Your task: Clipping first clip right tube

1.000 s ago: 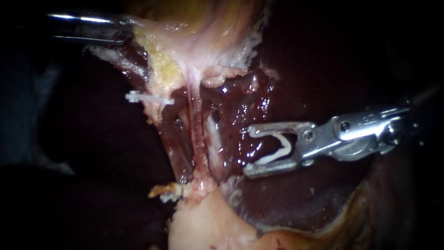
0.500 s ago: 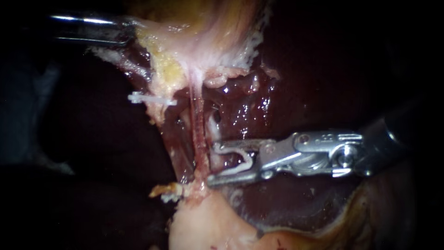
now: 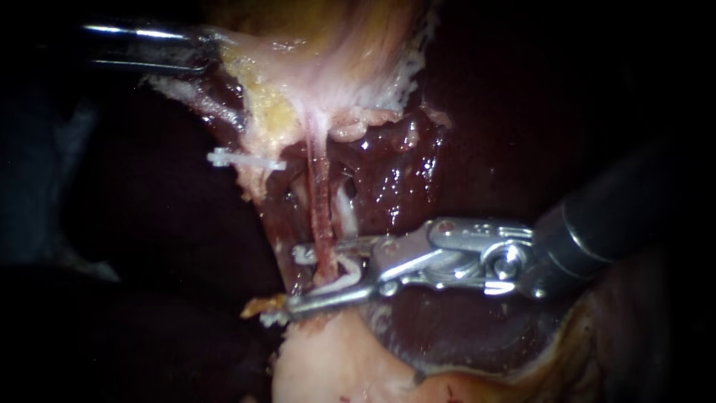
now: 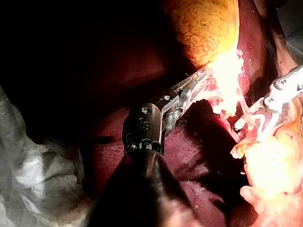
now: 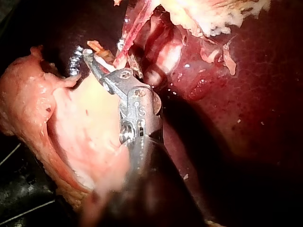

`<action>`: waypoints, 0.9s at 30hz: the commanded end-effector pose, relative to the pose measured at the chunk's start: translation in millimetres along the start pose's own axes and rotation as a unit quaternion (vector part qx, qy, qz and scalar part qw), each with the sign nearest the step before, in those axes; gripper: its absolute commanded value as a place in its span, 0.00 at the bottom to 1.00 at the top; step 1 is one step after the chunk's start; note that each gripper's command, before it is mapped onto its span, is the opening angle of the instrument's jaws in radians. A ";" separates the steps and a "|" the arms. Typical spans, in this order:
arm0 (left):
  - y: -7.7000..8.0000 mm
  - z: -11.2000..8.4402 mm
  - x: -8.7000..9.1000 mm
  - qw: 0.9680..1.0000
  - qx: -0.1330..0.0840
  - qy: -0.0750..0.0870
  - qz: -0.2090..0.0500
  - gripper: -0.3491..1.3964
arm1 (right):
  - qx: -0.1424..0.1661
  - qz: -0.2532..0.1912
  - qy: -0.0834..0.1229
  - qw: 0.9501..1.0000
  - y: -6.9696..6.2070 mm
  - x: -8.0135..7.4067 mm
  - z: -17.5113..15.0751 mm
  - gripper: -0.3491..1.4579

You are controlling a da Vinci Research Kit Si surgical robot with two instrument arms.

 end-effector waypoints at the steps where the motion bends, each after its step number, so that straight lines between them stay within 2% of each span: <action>1: 0.0 0.0 0.0 1.000 0.000 0.000 0.000 0.00 | 0.004 0.003 0.001 1.000 -0.1 0.0 0.0 0.46; 6: -0.1 0.1 0.0 1.000 0.000 0.000 0.000 0.00 | 0.012 0.004 0.009 1.000 -0.9 0.2 0.1 0.46; 10: -0.1 0.2 -0.1 1.000 0.000 0.000 0.000 0.00 | 0.021 0.007 0.021 1.000 -2.5 0.7 0.3 0.46; 16: -0.1 0.1 -0.1 1.000 0.000 0.000 0.000 0.00 | 0.087 0.004 0.010 0.996 -5.5 1.3 0.5 0.44; 18: -0.1 0.1 -0.1 1.000 0.000 0.000 0.000 0.00 | 0.089 0.002 0.011 0.996 -6.0 1.6 0.6 0.44; 22: -0.2 0.1 -0.1 1.000 0.000 0.000 0.000 0.00 | 0.091 0.003 0.014 0.996 -6.3 2.0 0.7 0.43; 27: -0.2 0.1 -0.1 1.000 0.000 0.000 0.000 0.00 | 0.089 0.025 0.013 0.996 -5.7 2.0 0.5 0.37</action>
